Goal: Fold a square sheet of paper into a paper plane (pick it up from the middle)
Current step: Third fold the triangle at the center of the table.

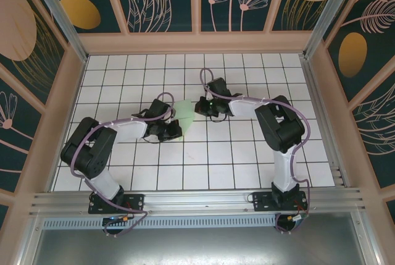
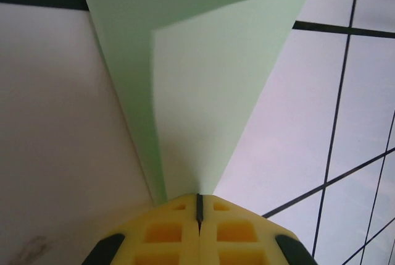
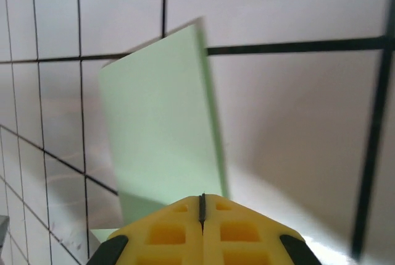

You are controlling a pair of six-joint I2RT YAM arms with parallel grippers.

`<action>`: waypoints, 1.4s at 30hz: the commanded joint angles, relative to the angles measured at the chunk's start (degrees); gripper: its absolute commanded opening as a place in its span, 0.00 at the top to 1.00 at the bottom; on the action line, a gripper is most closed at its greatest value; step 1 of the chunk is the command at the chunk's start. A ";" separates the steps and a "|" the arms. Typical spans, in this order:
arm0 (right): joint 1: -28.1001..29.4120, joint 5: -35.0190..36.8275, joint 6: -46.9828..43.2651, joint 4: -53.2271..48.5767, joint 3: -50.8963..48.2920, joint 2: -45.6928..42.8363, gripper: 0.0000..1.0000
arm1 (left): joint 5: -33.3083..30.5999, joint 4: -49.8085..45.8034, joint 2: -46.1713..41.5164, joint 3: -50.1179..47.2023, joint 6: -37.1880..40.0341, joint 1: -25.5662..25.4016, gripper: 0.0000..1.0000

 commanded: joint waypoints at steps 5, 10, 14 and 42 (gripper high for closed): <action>1.90 -1.87 -0.04 -5.93 12.06 8.04 1.00 | -9.03 -1.25 -7.53 0.74 -1.34 -0.08 0.73; 1.87 0.67 0.73 -12.36 19.74 13.84 1.00 | -16.51 -1.67 -12.04 0.23 -3.57 -0.01 0.50; 1.84 3.28 1.29 -17.03 22.62 16.22 1.00 | -20.06 -1.57 -13.88 0.65 -3.72 0.05 0.33; -0.06 11.48 12.84 -2.39 -12.90 -20.37 0.38 | 2.30 19.43 -14.24 -6.67 3.27 0.14 0.10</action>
